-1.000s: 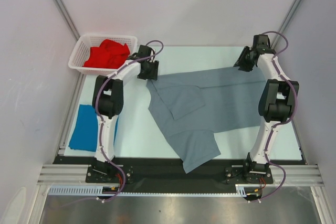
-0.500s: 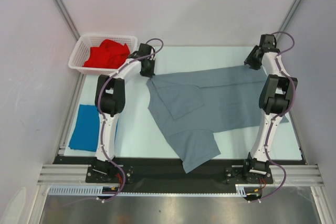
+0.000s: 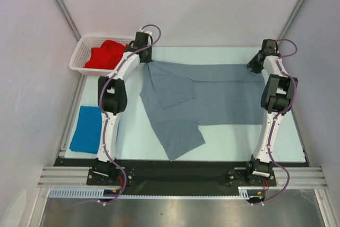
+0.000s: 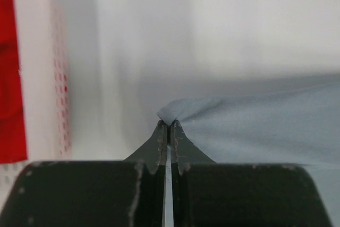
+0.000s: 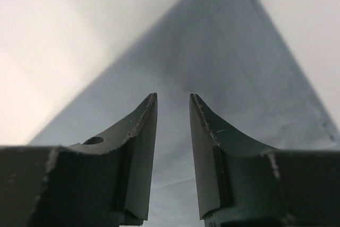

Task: Fold and stack the t-shirts
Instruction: Fold the tshirt

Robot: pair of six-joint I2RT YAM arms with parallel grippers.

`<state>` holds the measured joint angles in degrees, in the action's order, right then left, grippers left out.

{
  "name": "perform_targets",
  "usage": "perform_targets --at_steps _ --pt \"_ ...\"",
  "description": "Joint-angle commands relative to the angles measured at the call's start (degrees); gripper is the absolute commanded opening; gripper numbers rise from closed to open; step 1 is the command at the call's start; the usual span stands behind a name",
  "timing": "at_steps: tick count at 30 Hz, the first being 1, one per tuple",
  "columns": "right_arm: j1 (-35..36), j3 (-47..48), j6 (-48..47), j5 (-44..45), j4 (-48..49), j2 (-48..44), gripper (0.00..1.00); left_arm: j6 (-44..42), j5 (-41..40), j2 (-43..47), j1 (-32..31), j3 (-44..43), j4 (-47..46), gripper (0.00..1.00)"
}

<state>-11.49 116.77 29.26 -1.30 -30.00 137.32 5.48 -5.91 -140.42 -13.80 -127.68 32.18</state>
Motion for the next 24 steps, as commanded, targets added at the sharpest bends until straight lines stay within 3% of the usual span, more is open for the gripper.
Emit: perform_targets --at_steps 1,6,7,9,12,13,15,16,20,24 --pt "-0.47 3.37 2.03 0.25 4.15 2.16 0.36 -3.01 -2.53 -2.23 2.02 -5.82 -2.38 0.01" --pt "-0.73 8.54 3.61 -0.19 3.72 6.29 0.35 -3.45 0.02 -2.84 2.46 -5.74 -5.64 0.11" --pt "-0.82 9.87 3.7 -0.98 3.37 6.91 0.35 -3.71 0.02 -3.02 2.46 -6.0 -5.47 0.24" --pt "-0.82 12.07 3.35 -1.25 1.53 8.4 0.35 -4.24 -0.59 -3.11 2.46 -6.0 -4.94 0.3" --pt "-0.56 15.76 2.3 -1.69 -1.81 7.45 0.36 -3.46 -1.12 -1.01 2.46 -5.39 -4.32 0.5" --pt "-0.21 17.07 0.82 -0.56 -4.6 5.79 0.37 -2.5 -1.12 0.92 2.2 -4.08 -4.76 0.62" --pt "0.06 18.22 -0.86 1.2 -8.04 3.33 0.4 -2.05 -1.82 3.3 1.59 -2.32 -4.59 0.73" --pt "0.15 18.32 -2.0 3.13 -11.45 2.18 0.46 -2.05 -2.08 5.75 0.72 -1.79 -4.24 0.75" --pt "0.32 15.6 -3.33 4.81 -20.7 -4.94 0.56 -0.56 -4.02 13.91 -1.57 4.0 -2.92 0.79" --pt "1.11 2.62 -3.15 3.5 -22.48 -17.47 0.61 3.65 1.14 21.93 -4.38 11.72 0.07 0.8"
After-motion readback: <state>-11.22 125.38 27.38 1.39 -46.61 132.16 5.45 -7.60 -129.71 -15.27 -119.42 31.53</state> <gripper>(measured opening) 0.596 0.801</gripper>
